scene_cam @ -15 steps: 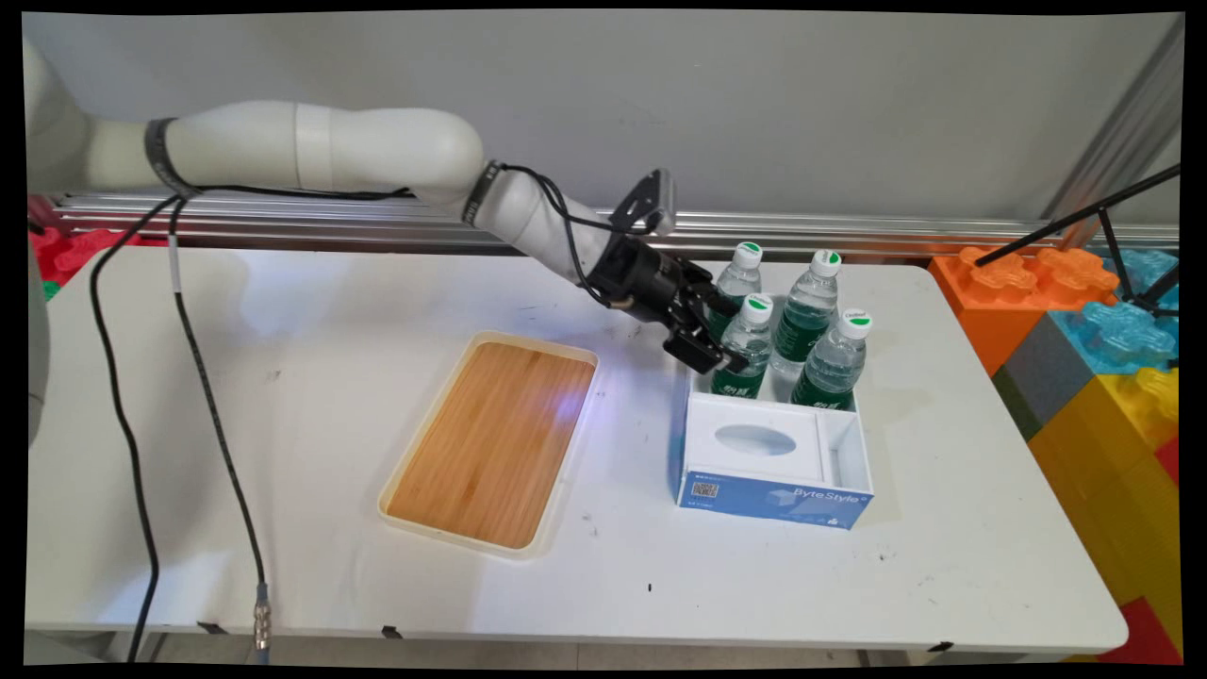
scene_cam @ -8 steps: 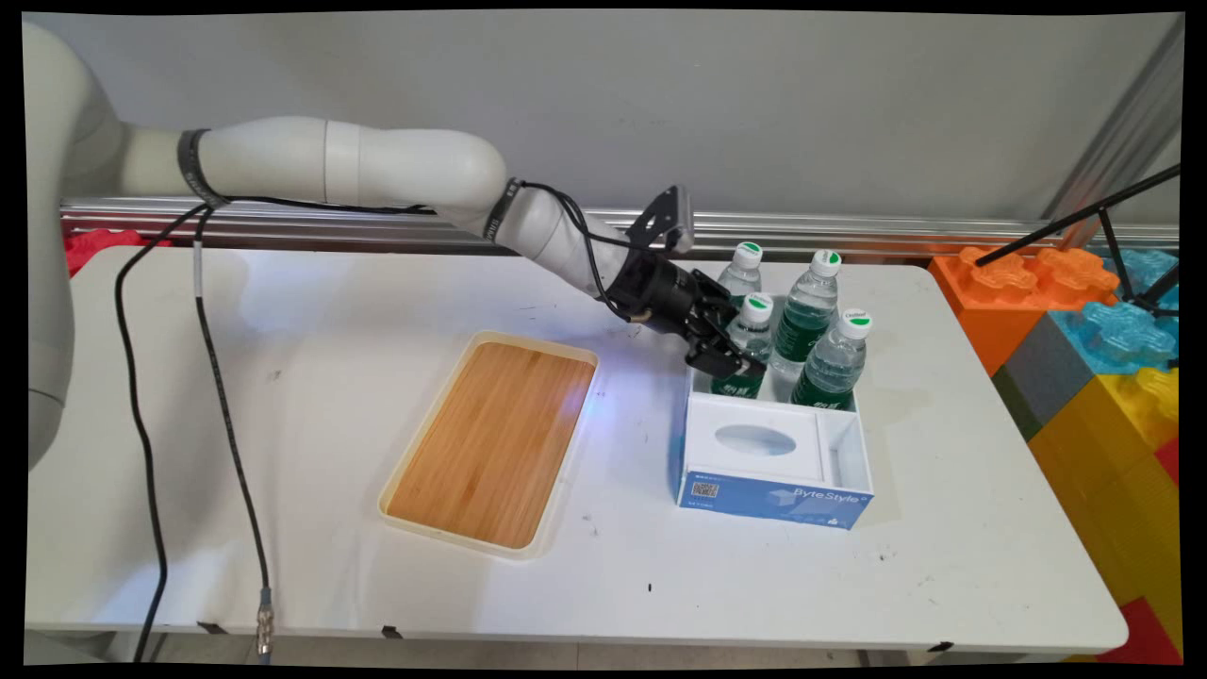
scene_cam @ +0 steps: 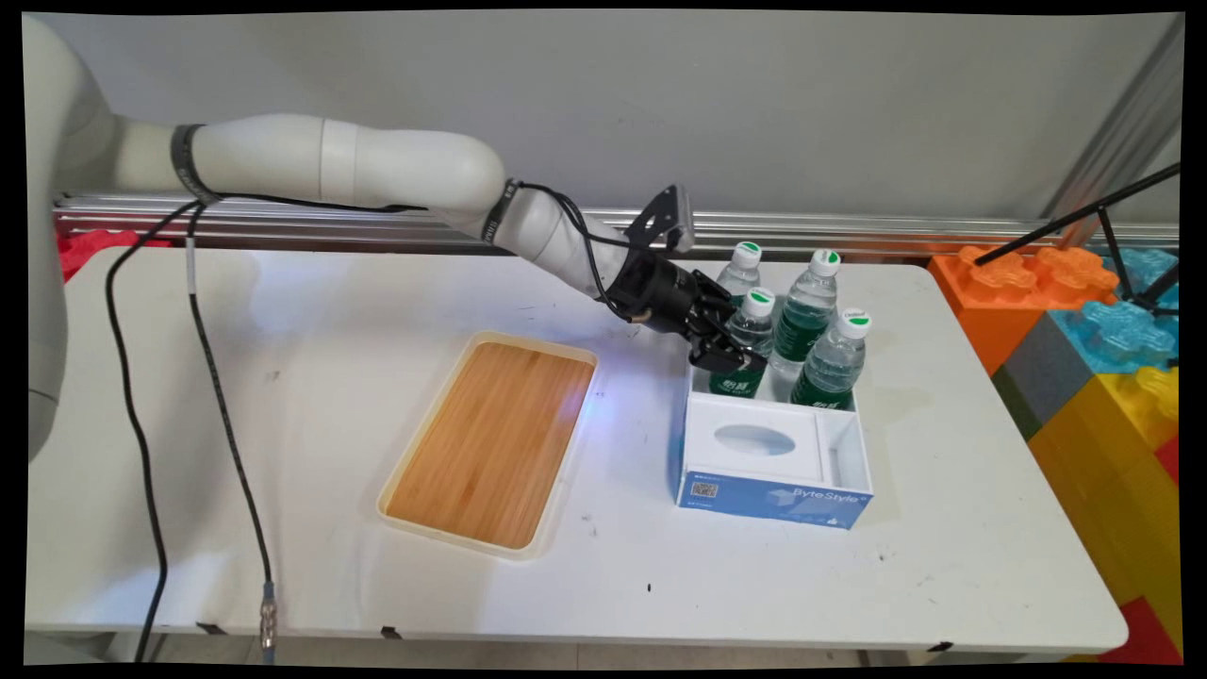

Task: Place the picked object on the tray

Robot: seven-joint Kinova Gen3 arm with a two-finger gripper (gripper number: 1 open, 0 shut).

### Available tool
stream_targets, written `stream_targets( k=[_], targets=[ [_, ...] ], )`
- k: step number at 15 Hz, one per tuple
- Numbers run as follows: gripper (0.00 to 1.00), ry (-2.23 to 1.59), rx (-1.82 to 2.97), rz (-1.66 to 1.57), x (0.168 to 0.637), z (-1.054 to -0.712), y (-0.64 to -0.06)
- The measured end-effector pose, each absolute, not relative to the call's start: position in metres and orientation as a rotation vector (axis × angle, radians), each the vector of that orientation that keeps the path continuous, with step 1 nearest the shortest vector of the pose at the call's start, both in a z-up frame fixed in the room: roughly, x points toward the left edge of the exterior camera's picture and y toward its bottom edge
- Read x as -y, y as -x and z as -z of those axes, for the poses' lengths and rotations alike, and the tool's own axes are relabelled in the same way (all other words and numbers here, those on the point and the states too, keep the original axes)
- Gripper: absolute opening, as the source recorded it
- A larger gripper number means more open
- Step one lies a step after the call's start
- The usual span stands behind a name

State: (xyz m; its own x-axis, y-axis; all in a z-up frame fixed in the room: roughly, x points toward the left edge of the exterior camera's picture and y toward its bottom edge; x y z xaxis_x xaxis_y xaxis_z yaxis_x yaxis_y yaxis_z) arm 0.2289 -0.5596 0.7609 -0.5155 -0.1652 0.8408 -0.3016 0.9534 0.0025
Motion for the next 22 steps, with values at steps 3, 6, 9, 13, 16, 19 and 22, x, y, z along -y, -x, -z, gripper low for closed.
stream_targets(
  k=[3,6,9,13,16,19,22],
  targets=[
    [0.0,-0.357,2.095,-0.181,0.55,-0.791,-0.234],
    [0.0,-0.381,2.092,-0.19,0.539,-0.83,-0.242],
    [0.0,-0.413,2.123,-0.205,0.524,-0.865,-0.265],
    [0.0,-0.471,2.178,-0.224,0.499,-0.89,-0.312],
    [0.0,-0.514,2.21,-0.233,0.48,-0.894,-0.351],
    [0.0,-0.541,2.23,-0.253,0.464,-0.892,-0.385],
    [0.0,-0.54,2.232,-0.29,0.453,-0.886,-0.409]
  ],
)
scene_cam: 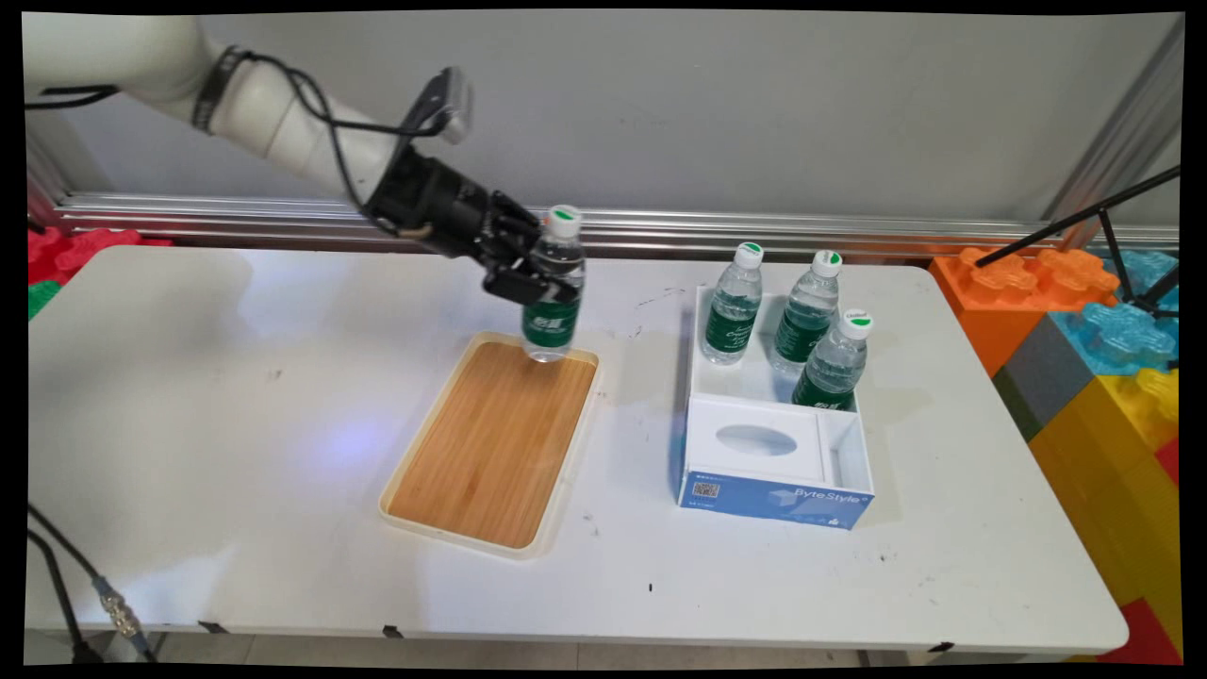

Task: Place the picked object on the tray

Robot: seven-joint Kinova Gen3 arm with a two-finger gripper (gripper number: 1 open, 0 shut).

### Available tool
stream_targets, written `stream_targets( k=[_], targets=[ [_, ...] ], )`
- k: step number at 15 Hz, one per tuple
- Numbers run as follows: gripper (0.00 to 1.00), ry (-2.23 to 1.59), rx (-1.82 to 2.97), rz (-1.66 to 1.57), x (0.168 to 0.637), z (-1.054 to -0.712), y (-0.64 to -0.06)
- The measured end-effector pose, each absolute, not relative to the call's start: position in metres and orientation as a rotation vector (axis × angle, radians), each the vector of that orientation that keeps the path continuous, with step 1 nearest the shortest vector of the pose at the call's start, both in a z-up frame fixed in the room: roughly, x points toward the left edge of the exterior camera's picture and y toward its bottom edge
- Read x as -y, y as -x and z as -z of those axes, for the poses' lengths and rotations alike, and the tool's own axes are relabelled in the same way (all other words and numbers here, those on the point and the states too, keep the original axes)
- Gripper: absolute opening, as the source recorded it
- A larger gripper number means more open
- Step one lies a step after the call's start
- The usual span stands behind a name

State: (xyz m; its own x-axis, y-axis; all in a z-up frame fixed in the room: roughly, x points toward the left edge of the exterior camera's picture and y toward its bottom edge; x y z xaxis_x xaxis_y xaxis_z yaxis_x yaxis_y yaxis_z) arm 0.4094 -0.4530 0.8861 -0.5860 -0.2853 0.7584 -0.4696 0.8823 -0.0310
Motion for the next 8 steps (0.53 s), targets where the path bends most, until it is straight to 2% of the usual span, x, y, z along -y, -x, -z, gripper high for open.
stream_targets(
  k=[5,8],
  targets=[
    [0.0,-0.506,2.208,-0.379,0.448,-0.866,-0.429],
    [0.0,-0.507,2.203,-0.375,0.452,-0.84,-0.432]
  ],
)
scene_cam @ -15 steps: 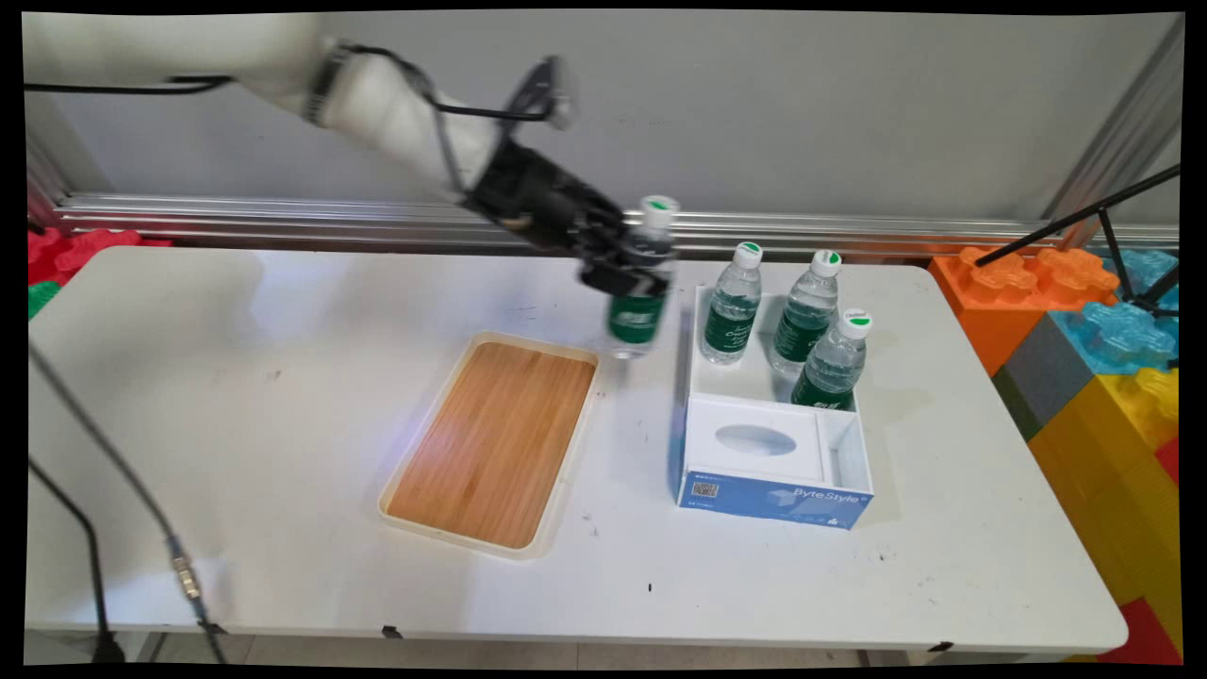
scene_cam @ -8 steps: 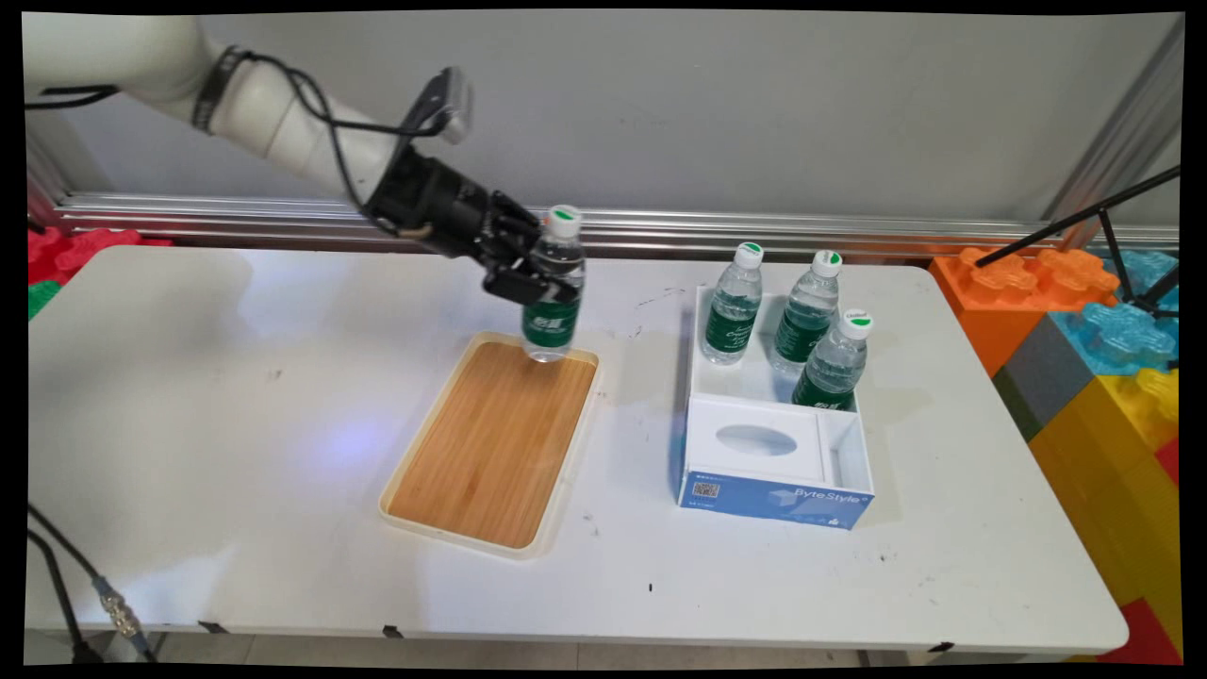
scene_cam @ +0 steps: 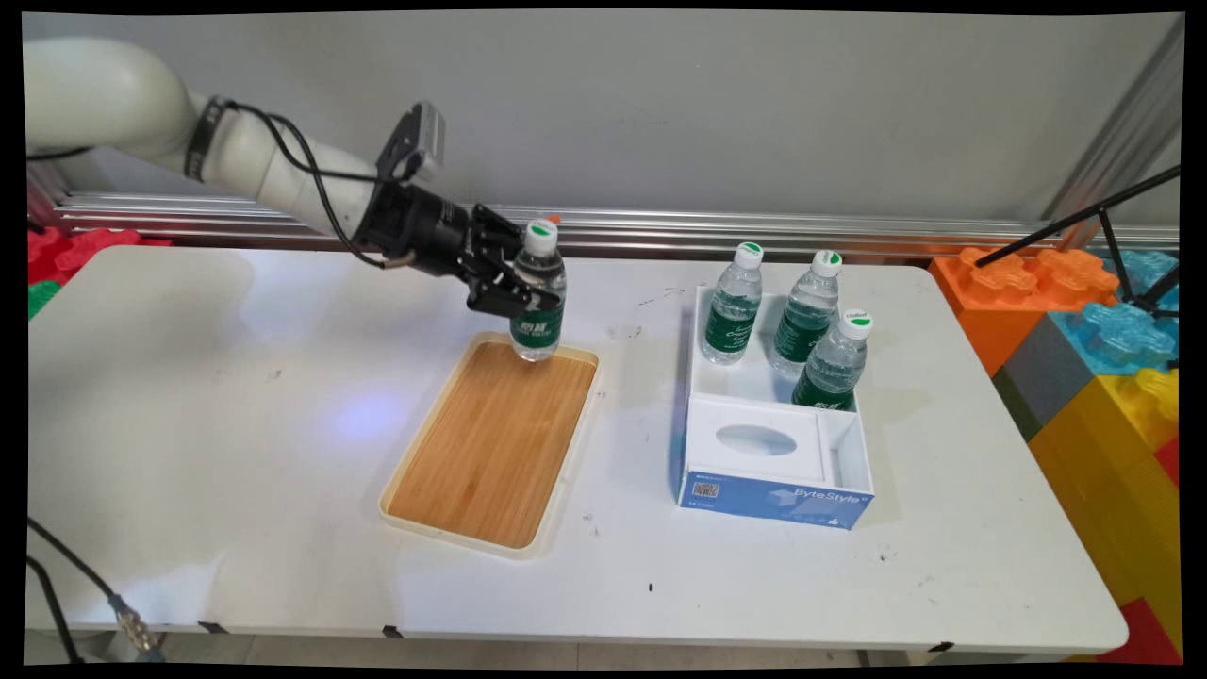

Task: Place the picked object on the tray

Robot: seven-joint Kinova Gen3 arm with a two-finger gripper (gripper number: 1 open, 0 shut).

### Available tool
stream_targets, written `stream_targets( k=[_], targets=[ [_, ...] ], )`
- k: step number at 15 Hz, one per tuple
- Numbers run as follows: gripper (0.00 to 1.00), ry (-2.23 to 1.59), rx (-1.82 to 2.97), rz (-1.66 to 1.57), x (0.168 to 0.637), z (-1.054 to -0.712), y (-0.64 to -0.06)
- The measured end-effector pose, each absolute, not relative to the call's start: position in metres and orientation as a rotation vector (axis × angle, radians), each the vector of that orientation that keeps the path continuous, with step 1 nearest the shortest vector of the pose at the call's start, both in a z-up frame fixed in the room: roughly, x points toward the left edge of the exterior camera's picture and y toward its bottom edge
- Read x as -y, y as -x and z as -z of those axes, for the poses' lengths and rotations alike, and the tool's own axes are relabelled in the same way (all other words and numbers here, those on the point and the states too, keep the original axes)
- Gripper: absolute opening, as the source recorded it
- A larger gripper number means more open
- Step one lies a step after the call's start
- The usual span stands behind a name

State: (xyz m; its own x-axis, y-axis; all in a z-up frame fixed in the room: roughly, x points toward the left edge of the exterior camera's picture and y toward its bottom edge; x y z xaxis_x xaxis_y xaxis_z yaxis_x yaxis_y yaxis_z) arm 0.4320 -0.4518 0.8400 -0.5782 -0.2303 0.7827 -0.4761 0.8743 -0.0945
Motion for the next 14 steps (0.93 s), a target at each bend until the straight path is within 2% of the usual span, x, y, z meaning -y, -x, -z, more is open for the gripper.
stream_targets(
  k=[5,12,13,14],
  targets=[
    [0.0,-0.525,2.2,-0.308,0.462,-0.793,-0.433],
    [0.0,-0.52,2.193,-0.277,0.468,-0.765,-0.437],
    [1.0,-0.517,2.192,-0.273,0.469,-0.763,-0.436],
    [1.0,-0.516,2.192,-0.271,0.469,-0.762,-0.436]
  ],
)
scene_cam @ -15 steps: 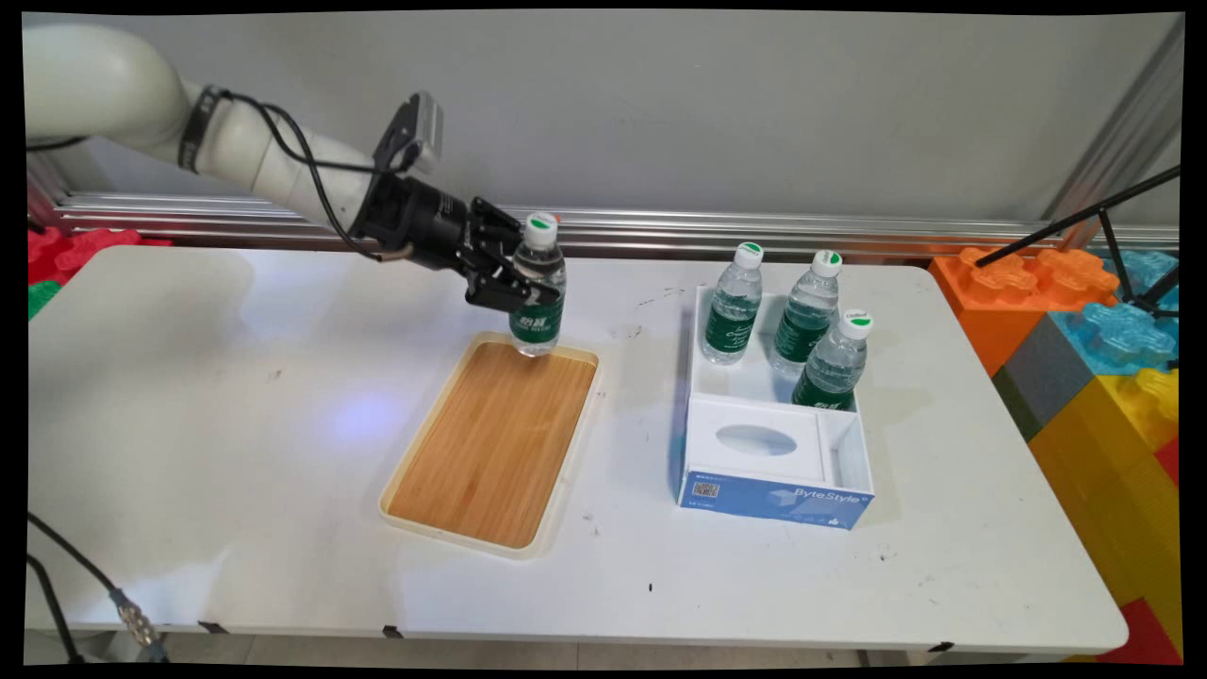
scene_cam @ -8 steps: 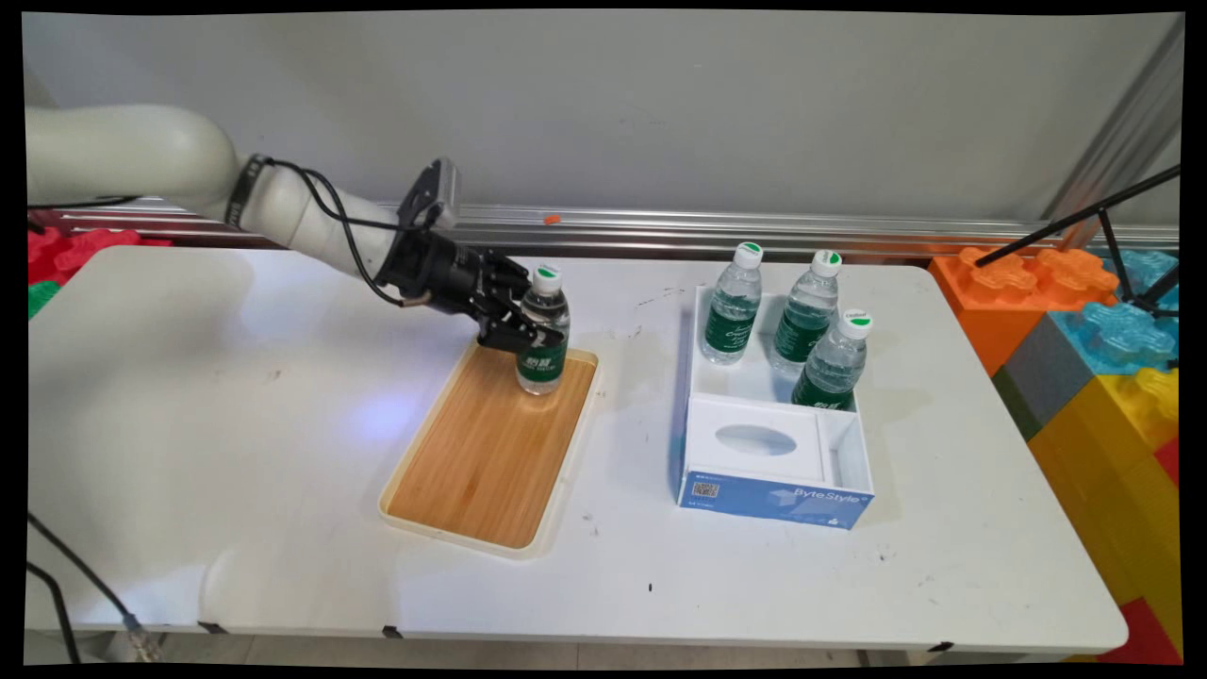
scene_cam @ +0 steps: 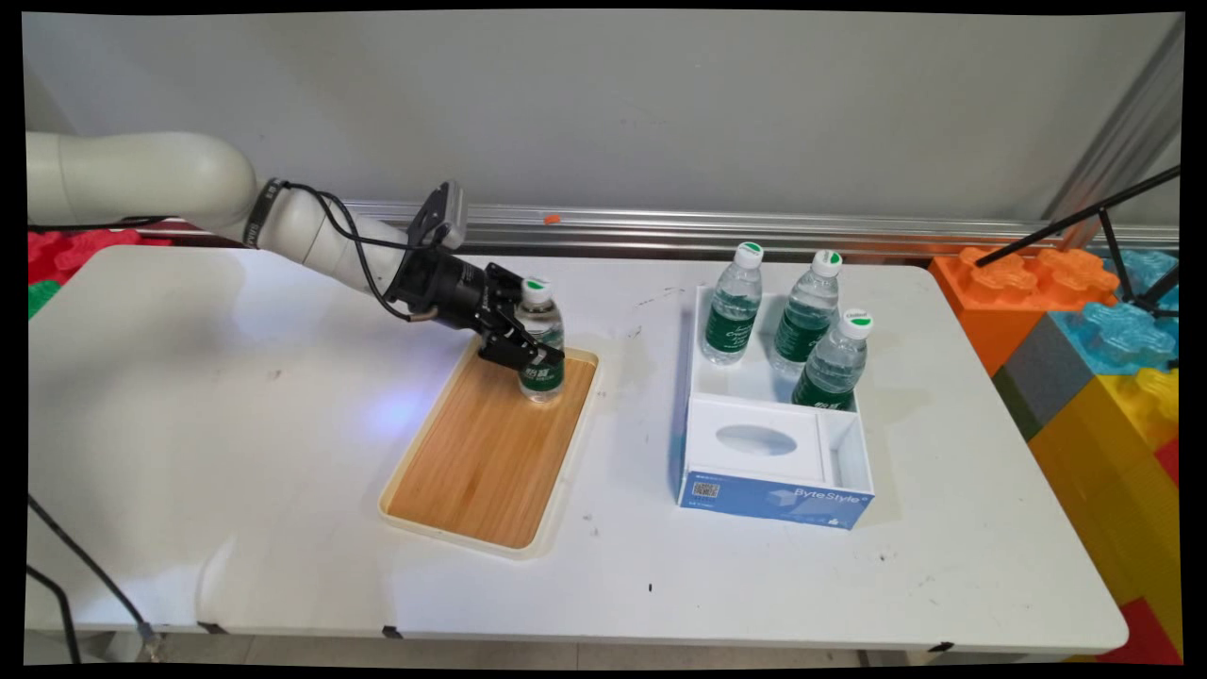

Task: Place the picked object on the tray

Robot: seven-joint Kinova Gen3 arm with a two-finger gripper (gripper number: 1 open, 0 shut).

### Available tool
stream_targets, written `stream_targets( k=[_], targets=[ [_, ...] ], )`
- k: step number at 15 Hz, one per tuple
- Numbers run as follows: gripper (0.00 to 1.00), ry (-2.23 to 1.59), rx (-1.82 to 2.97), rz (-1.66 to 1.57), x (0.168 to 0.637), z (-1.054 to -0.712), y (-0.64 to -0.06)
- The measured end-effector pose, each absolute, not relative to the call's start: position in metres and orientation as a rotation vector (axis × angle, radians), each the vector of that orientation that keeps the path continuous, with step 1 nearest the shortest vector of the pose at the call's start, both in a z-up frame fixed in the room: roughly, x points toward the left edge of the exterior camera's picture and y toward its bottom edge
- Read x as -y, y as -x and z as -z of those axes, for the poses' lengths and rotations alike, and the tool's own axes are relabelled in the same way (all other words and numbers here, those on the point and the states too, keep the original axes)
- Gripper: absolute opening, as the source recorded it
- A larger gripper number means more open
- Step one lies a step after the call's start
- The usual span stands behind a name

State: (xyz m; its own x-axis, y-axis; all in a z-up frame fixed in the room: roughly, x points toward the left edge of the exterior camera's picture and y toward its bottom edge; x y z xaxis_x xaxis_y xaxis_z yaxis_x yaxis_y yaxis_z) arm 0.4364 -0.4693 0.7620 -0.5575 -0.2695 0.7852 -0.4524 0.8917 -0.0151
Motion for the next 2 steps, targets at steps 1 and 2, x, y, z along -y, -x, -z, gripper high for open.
stream_targets(
  k=[1,2],
  targets=[
    [1.0,-0.512,2.193,-0.266,0.4699,-0.7607,-0.4365],
    [1.0,-0.511,2.194,-0.26,0.4694,-0.76,-0.4372]
  ],
)
